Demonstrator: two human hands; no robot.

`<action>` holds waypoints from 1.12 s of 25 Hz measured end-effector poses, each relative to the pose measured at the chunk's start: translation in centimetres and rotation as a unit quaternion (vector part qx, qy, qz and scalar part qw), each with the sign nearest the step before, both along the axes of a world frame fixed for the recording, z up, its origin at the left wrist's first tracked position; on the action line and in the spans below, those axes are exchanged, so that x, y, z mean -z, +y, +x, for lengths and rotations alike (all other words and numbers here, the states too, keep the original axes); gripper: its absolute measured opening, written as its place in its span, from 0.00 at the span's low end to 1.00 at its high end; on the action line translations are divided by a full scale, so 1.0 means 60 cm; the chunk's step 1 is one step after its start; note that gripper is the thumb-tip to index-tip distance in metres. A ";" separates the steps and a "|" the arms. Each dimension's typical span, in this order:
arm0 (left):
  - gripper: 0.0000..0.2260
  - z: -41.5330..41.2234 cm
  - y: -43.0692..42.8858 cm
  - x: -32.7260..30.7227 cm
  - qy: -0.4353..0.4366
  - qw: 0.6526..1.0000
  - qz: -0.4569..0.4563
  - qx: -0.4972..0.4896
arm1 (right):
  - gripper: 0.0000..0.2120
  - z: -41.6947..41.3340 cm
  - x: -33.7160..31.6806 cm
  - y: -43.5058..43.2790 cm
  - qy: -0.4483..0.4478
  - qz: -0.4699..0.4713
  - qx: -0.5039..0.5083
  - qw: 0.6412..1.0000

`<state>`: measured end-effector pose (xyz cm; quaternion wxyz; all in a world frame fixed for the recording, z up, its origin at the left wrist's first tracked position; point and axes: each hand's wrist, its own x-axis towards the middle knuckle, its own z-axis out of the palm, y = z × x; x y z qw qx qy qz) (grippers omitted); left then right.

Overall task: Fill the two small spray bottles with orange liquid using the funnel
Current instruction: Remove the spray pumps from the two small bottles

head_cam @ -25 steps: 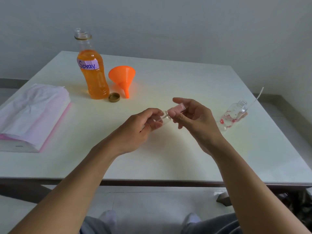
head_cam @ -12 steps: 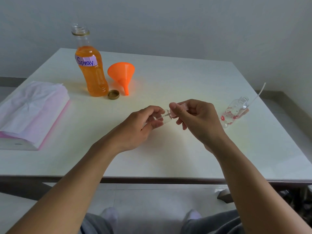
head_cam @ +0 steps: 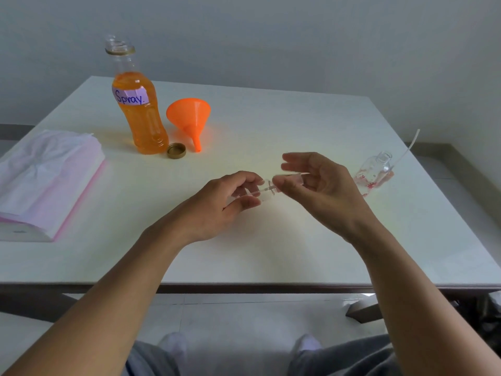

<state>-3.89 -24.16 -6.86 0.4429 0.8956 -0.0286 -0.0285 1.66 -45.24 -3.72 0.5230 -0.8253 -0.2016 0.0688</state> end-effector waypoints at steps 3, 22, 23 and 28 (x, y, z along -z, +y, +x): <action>0.14 0.000 -0.004 0.003 0.001 1.000 -0.002 0.008 | 0.16 -0.002 0.006 0.008 -0.024 -0.061 0.039 0.997; 0.12 0.010 0.008 -0.001 0.042 0.982 -0.185 0.010 | 0.15 0.035 0.019 -0.048 -0.372 -0.167 0.080 0.910; 0.13 0.013 0.008 0.000 0.028 0.980 -0.196 -0.006 | 0.15 0.036 0.023 -0.049 -0.344 -0.157 0.097 0.921; 0.15 0.029 -0.017 0.009 -0.038 0.976 -0.209 -0.044 | 0.08 0.048 0.037 -0.031 -0.054 -0.017 0.169 0.984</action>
